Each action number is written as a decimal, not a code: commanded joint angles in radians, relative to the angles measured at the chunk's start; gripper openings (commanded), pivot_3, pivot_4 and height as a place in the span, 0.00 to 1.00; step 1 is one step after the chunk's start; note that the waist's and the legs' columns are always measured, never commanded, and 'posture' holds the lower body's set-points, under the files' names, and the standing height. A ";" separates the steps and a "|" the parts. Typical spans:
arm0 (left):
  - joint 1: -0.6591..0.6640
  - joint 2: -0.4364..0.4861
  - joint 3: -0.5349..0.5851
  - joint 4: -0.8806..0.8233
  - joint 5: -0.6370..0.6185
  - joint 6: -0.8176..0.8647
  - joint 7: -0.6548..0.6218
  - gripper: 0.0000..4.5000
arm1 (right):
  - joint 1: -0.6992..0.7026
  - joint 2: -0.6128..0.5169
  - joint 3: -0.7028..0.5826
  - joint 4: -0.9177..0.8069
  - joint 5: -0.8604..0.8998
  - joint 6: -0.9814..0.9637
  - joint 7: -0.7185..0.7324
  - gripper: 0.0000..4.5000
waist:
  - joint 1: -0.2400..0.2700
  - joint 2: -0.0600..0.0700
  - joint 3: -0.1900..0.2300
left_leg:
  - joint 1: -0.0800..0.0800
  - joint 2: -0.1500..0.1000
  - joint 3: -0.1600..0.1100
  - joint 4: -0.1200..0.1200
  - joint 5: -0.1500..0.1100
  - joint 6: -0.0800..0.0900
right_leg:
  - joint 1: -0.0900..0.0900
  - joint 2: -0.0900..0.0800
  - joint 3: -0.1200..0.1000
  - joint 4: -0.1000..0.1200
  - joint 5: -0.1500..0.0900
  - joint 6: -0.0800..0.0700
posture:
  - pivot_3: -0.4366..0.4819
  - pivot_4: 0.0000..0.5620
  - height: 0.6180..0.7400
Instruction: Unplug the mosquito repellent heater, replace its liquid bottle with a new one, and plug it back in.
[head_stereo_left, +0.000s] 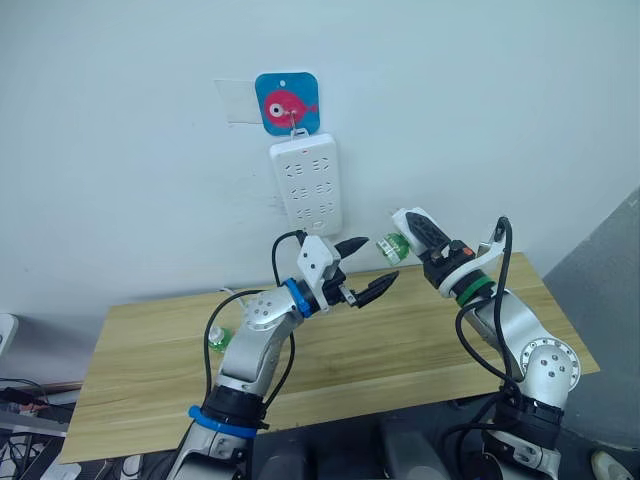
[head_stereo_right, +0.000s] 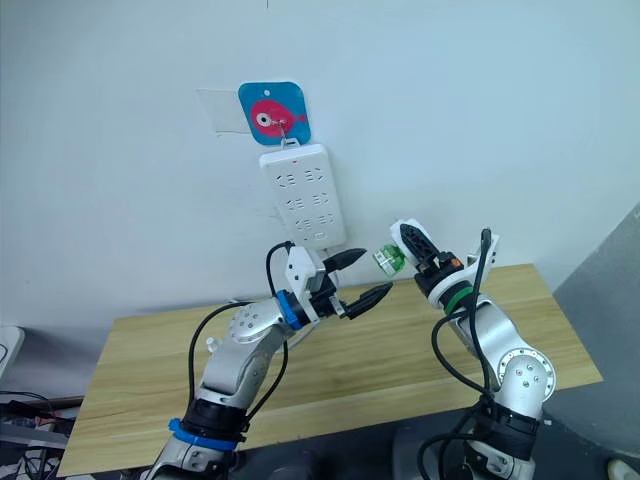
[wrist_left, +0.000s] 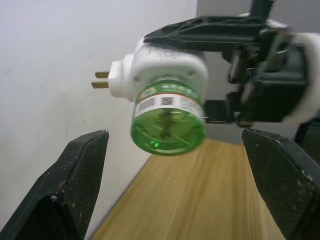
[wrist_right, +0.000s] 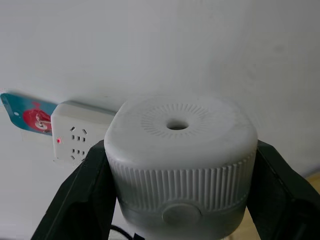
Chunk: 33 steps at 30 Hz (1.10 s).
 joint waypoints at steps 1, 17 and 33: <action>-0.039 -0.024 -0.001 0.023 0.009 -0.059 0.022 0.99 | 0.006 -0.019 0.038 -0.056 0.064 -0.038 -0.022 0.67 | 0.000 0.000 0.000 | 0.000 0.000 0.000 0.000 0.000 0.000 | 0.000 0.000 0.000 0.000 0.000 0.000 | 0.29 0.25 1.00; -0.049 -0.055 -0.020 0.061 0.012 -0.085 0.040 0.65 | 0.040 -0.110 0.133 -0.047 0.129 -0.133 -0.016 0.67 | 0.000 0.000 0.000 | 0.000 0.001 0.000 0.001 0.000 0.000 | 0.000 0.005 0.001 0.000 0.000 0.000 | 0.28 0.25 1.00; -0.058 0.012 -0.026 0.054 0.000 -0.086 -0.033 0.50 | 0.043 -0.259 0.166 -0.008 0.239 -0.094 0.018 0.99 | 0.000 0.000 0.000 | 0.000 0.002 0.000 0.001 0.000 0.000 | 0.000 0.007 0.001 0.000 0.000 0.000 | 0.28 0.26 1.00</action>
